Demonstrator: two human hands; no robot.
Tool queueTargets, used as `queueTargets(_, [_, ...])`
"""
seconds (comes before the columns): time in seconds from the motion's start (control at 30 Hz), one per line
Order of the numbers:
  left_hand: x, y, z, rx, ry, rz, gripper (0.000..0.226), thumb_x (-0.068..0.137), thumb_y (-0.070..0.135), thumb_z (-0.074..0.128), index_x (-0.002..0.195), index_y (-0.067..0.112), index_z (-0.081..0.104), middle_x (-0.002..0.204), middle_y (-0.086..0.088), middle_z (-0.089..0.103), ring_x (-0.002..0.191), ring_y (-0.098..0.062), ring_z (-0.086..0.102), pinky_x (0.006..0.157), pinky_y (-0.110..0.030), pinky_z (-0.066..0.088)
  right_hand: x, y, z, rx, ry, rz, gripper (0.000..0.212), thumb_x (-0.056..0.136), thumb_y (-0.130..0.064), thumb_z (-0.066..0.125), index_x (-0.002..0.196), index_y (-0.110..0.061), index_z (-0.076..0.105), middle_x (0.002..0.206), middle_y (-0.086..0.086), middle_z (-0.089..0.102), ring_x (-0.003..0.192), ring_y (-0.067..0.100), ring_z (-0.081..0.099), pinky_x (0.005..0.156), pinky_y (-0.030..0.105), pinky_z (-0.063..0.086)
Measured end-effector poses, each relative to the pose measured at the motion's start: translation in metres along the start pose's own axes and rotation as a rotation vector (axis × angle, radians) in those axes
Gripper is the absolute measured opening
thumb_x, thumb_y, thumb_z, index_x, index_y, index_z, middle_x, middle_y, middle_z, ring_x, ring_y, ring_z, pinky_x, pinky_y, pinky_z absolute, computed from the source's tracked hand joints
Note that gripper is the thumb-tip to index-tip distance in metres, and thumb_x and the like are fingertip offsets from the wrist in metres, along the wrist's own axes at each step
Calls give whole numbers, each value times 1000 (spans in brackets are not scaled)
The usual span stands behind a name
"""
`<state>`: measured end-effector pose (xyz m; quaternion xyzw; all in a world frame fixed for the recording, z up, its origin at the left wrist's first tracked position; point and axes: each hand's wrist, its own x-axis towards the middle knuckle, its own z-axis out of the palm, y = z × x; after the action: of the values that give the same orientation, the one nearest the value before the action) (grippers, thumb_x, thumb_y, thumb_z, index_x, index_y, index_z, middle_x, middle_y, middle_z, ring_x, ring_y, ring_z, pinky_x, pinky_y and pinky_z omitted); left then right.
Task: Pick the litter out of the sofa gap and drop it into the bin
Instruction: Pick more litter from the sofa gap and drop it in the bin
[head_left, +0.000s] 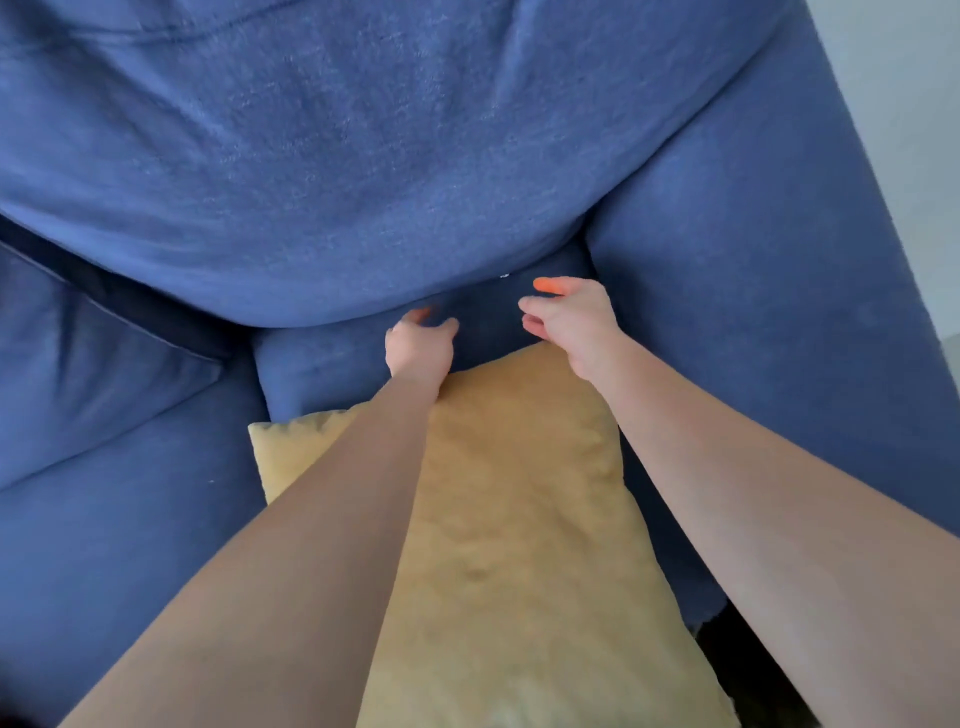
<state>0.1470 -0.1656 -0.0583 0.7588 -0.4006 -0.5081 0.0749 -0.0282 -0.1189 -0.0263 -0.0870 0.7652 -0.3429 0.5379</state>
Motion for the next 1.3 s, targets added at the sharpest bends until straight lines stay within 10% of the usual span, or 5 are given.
queueTargets(0.3, [60,3,34,300,49,-49,59,92,66,61,141,34,62,153,-1,43,143,-35,37,112,-54,31,70,8,34,52,17,76,56,93,2,75,145,-13,62,117,13,73,81,19,78,76,27,67])
queueTargets(0.63, [81,5,47,195,160,-79,93,76,80,67,151,29,48,147,5,51,140,-30,40,101,-47,29,91,8,48,54,-10,83,15,91,-10,84,87,-17,71,78,14,72,61,19,73,51,23,61])
queueTargets(0.93, [56,-4,28,104,72,70,27,86,54,79,106,36,81,114,14,77,121,-21,64,110,-44,45,73,-4,31,-36,-40,9,17,87,-3,87,78,-15,78,89,10,80,89,26,81,75,32,68])
queueTargets(1.13, [8,-6,10,26,101,268,17,94,31,79,108,24,84,82,21,73,77,13,68,75,1,47,30,-13,-13,1,-93,-58,11,86,-4,88,94,-3,80,100,12,82,90,22,83,87,33,66])
queueTargets(1.3, [-48,-3,0,-10,129,390,17,94,36,78,106,25,83,92,20,78,81,26,64,73,7,43,-27,-2,-59,50,-113,-83,15,84,-6,89,97,-1,81,105,13,83,92,21,83,91,33,65])
